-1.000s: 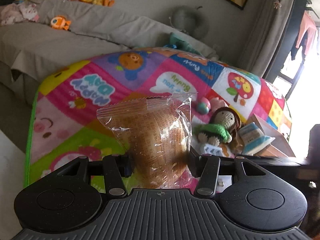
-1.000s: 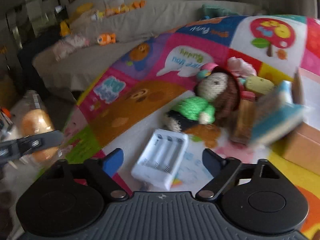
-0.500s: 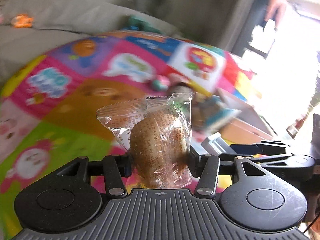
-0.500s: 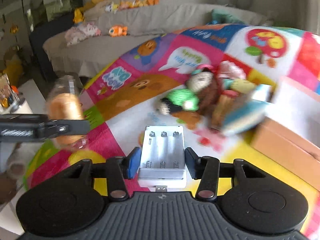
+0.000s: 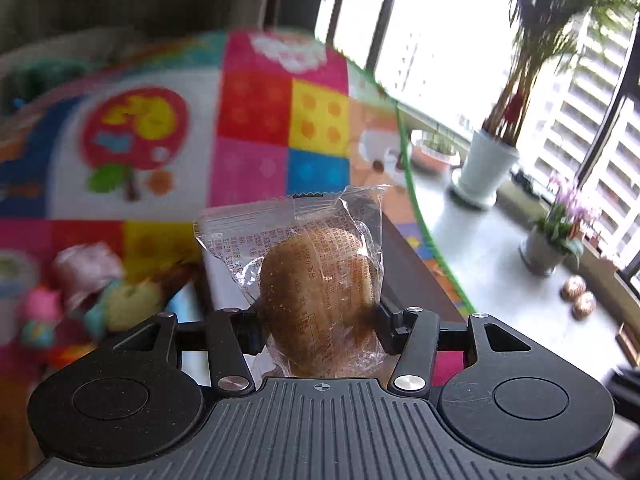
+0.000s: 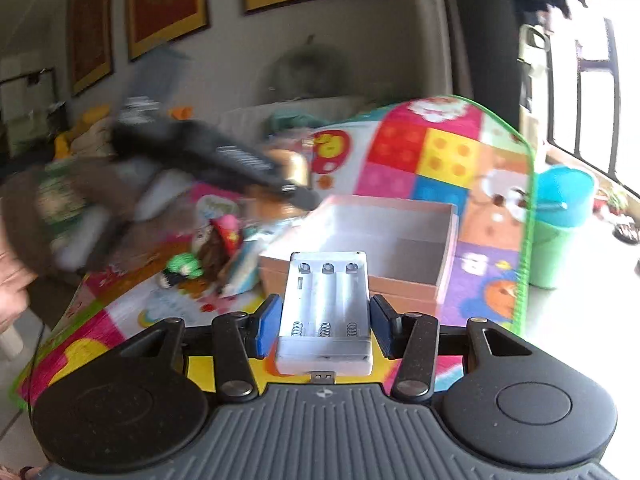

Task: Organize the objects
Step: 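Drop the bun into the pink box with the left tool while the right tool drops the charger in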

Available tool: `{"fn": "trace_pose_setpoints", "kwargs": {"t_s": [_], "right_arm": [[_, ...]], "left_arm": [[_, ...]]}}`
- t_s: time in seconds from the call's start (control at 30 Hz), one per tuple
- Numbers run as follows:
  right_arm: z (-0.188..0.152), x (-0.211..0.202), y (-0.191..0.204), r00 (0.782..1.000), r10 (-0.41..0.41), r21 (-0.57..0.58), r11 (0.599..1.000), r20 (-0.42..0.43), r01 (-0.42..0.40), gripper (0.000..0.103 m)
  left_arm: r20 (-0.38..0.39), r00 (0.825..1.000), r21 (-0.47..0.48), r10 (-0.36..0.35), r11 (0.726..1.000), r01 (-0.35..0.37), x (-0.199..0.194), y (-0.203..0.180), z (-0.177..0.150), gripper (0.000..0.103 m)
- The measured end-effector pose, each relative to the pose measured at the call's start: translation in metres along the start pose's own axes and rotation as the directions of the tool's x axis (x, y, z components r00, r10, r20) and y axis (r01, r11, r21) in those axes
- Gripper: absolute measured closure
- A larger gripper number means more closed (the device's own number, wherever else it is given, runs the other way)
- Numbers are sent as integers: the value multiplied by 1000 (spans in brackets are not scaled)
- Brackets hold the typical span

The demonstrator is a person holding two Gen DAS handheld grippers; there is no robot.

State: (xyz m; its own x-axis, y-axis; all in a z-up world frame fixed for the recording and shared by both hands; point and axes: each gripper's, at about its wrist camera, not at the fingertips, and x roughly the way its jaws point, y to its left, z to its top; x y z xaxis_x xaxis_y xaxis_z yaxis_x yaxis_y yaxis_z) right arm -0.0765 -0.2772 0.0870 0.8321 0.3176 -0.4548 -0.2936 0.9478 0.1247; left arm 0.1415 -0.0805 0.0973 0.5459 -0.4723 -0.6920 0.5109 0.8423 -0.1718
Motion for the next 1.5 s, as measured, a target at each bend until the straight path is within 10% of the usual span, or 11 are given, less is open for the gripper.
{"fn": "trace_pose_setpoints", "kwargs": {"t_s": [0.13,0.37,0.53,0.77,1.03,1.27,1.5], "right_arm": [[-5,5,-18,1000,-26,25,999,-2,26,55],[6,26,-35,1000,-24,82,996,0,24,55],[25,38,-33,999,-29,92,995,25,27,56],[58,72,-29,997,-71,92,993,0,71,58],[28,73,-21,976,-96,2,995,-193,99,42],[-15,79,-21,936,-46,112,990,-348,90,42],[-24,93,11,918,-111,-61,994,-381,95,55]], "left_arm": [[-203,978,18,50,999,-47,60,3,6,47],[-270,962,43,36,999,-26,59,9,-6,46],[-55,998,-13,23,1000,-23,1,16,-16,48],[186,982,-129,17,992,7,-83,34,-62,48],[166,984,-270,64,963,-17,-117,39,-159,49],[113,985,-241,129,966,-99,-106,21,-191,49],[200,964,-240,176,963,-126,-114,22,-207,49]]}}
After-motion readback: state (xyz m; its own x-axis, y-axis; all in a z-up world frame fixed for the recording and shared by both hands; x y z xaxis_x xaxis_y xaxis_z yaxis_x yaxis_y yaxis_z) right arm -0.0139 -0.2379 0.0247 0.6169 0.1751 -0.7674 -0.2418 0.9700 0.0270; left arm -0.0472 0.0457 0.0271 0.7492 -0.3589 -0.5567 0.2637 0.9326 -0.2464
